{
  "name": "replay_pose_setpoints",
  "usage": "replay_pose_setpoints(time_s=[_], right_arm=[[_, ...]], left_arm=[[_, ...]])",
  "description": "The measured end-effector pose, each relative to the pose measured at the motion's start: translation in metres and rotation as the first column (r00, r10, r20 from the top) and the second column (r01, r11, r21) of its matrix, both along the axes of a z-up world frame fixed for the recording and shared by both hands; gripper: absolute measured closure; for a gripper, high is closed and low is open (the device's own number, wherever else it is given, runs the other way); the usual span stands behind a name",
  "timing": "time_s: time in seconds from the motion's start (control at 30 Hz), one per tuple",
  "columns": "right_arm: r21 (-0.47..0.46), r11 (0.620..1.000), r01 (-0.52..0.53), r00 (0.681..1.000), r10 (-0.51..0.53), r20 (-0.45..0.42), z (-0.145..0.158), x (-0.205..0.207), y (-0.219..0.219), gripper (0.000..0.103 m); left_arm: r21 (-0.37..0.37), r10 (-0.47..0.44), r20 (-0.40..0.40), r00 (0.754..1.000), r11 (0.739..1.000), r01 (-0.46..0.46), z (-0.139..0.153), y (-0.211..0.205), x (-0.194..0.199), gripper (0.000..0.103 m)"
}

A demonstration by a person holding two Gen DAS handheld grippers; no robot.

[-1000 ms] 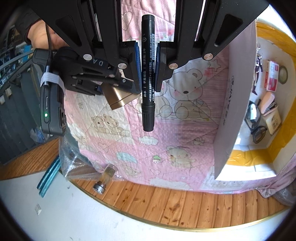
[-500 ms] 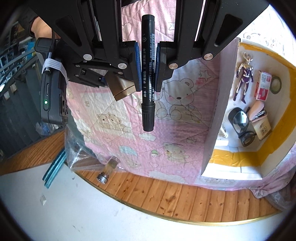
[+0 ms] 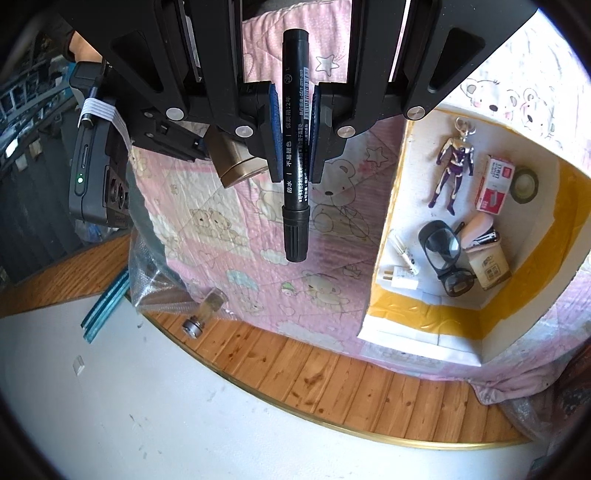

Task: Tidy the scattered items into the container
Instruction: 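Carry the marker in the left tool and gold tin in the right tool over the box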

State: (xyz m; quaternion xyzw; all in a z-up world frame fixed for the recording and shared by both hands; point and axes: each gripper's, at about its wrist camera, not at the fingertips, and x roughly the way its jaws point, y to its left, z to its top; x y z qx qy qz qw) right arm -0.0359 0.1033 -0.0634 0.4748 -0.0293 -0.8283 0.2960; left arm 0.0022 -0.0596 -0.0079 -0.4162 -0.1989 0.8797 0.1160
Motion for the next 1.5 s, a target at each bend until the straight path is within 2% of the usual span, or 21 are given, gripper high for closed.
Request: replay_pose_setpoints(time_s=[0.3,0.57,0.93,1.5], right_arm=[[0.002,0.999,-0.036,0.999,0.036,-0.022,0.012,0.004,-0.021,0.054],[0.011,0.999,-0.048,0.998,0.048,-0.032,0.016,0.007,-0.032,0.054],[0.031,0.996,-0.08,0.994,0.082,-0.068,0.029,0.012,-0.052,0.054],[0.052,0.988,-0.147,0.981,0.153,-0.12,0.051,0.014,-0.09,0.054]], left_arm=[[0.026,0.04,-0.001,0.999,0.999,-0.04,0.001,-0.023,0.005,0.09],[-0.003,0.062,0.004,0.998,0.998,-0.062,0.003,-0.033,0.006,0.09],[-0.006,0.101,0.016,0.995,0.995,-0.101,0.001,-0.053,0.013,0.09],[0.03,0.154,0.012,0.988,0.988,-0.154,0.004,-0.092,0.021,0.09]])
